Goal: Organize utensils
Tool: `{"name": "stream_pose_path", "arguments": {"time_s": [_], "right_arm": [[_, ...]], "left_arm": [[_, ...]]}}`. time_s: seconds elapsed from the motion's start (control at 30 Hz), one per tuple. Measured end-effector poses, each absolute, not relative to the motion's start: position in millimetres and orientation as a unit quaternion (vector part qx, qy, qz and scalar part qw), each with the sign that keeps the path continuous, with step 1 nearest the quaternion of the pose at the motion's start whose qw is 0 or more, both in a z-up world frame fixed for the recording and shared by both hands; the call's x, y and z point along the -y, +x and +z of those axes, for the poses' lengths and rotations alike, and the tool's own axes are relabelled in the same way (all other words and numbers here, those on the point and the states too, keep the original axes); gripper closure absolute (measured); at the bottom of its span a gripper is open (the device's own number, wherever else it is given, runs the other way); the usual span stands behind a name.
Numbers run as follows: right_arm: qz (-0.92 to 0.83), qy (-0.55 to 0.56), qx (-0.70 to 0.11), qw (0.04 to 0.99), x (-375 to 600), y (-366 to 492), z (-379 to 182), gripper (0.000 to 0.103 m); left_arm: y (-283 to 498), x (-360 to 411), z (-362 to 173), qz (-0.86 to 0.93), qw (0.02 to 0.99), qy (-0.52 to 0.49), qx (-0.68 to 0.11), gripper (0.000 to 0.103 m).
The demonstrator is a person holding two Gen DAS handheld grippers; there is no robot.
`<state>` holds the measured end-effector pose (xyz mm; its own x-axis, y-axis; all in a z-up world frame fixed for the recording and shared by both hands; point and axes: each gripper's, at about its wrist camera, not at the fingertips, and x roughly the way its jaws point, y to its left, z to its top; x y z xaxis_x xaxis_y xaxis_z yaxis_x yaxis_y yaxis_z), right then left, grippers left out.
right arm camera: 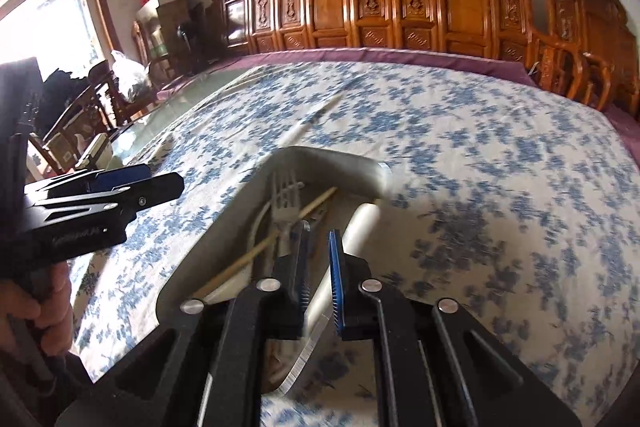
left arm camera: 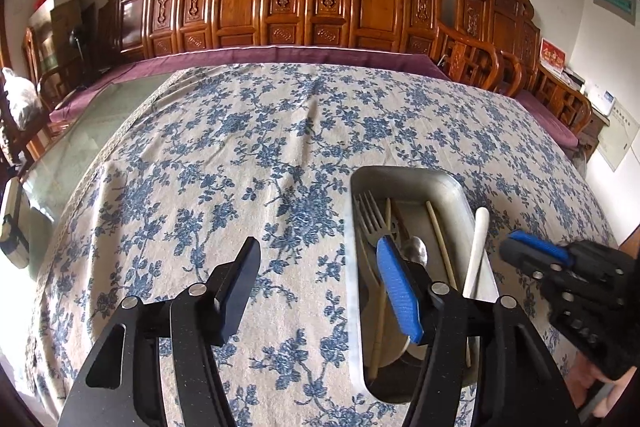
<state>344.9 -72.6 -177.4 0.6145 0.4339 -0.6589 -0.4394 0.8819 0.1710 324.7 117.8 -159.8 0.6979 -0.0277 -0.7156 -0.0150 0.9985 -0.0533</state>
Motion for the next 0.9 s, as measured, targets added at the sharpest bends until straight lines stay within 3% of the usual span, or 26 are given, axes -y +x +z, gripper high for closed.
{"name": "stream_pose_path", "arguments": {"time_s": [0.1, 0.17, 0.27, 0.37, 0.47, 0.9], "right_arm": [[0.227, 0.0, -0.357, 0.906, 91, 333, -171, 0.062], [0.212, 0.002, -0.354, 0.911, 104, 325, -166, 0.042], [0.185, 0.0, -0.346, 0.92, 122, 312, -160, 0.021], [0.166, 0.002, -0.344, 0.924, 138, 299, -155, 0.01], [0.154, 0.003, -0.345, 0.926, 154, 288, -152, 0.003], [0.118, 0.011, -0.327, 0.938, 202, 229, -111, 0.003]], "left_arm": [[322, -110, -161, -0.005, 0.922, -0.019, -0.388, 0.032], [320, -104, -161, -0.008, 0.923, -0.013, -0.385, 0.028], [314, -96, -160, -0.01, 0.924, -0.01, -0.381, 0.017], [306, -86, -159, -0.014, 0.927, -0.004, -0.376, 0.011], [298, -75, -159, -0.011, 0.926, 0.011, -0.377, 0.008], [247, -47, -130, -0.022, 0.917, 0.003, -0.399, 0.008]]}}
